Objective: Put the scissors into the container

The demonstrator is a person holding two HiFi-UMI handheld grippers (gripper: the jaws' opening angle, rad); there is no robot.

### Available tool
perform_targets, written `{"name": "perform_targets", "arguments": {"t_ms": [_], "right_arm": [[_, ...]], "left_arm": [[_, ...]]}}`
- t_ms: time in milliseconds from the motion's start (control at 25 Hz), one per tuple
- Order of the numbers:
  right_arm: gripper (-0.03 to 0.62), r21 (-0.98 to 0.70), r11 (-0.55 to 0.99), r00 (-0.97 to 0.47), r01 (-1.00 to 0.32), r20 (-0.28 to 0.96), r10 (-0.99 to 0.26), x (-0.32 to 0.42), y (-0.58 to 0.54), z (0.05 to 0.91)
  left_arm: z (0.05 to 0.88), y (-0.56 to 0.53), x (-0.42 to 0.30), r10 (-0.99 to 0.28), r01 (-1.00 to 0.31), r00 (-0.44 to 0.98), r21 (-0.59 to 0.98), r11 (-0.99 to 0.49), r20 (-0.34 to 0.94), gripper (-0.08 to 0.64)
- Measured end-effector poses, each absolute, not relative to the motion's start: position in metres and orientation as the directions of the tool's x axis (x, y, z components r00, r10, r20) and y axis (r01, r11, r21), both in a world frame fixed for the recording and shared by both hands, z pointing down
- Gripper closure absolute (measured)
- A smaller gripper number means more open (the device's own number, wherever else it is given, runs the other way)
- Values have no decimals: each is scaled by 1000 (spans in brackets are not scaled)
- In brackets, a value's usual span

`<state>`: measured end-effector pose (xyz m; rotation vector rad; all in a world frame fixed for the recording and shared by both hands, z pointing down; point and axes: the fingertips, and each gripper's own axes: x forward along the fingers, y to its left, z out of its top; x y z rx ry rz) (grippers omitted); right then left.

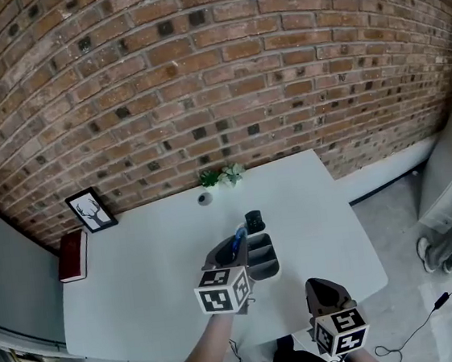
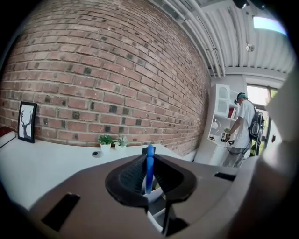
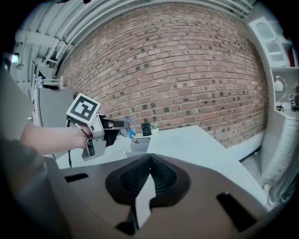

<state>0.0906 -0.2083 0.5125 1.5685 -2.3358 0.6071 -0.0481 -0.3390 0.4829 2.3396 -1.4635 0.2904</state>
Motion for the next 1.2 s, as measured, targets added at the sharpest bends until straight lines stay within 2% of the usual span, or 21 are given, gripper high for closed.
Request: {"name": "perform_targets", "arguments": {"t_ms": [1200], "right_arm": [[592, -197, 351, -402, -915, 468, -787, 84, -199, 519]], "left_arm": [[519, -345, -56, -798, -911, 412, 192, -364, 441, 515]]}}
